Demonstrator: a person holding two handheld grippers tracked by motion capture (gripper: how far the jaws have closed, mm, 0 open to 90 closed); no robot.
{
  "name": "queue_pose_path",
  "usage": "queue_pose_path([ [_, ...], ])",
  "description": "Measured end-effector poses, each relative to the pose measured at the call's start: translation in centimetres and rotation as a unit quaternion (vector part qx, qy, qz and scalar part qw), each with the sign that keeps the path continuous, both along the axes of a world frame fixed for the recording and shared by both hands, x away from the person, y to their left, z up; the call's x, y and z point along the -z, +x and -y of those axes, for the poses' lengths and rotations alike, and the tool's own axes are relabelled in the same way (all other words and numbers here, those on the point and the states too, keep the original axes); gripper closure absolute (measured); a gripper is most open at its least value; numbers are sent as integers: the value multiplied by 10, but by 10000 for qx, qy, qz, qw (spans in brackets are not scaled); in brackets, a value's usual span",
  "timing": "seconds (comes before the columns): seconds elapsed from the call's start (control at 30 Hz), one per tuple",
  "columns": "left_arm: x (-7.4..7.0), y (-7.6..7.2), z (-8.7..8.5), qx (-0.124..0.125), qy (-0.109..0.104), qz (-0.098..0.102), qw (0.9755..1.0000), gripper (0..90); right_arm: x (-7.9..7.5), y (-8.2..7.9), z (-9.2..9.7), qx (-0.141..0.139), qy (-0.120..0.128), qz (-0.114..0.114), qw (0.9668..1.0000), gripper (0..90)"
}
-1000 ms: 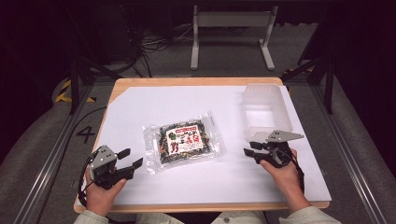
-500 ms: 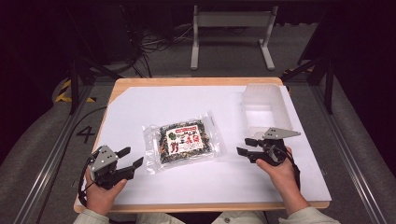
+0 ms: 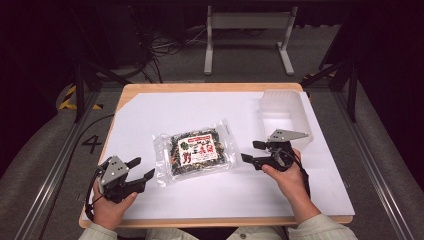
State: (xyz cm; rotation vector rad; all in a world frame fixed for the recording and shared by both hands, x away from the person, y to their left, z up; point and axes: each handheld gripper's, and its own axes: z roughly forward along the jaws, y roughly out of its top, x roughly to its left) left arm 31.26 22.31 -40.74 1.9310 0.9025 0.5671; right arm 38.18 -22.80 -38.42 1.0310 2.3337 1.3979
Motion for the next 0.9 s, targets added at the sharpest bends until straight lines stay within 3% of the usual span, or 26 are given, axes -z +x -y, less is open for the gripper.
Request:
queue_pose_path([
  [0.2, 4, 5, 3, 16, 107, -70, 9999, 398, 8, 13, -16, 38, -153, -235, 9996, 276],
  [0.5, 6, 5, 3, 64, 186, -93, 9998, 397, 24, 25, -27, 232, -107, -692, 9973, 229],
  [0.9, 6, 4, 4, 72, 265, -23, 9996, 397, 43, 28, -37, 73, -420, -1049, 9936, 181],
])
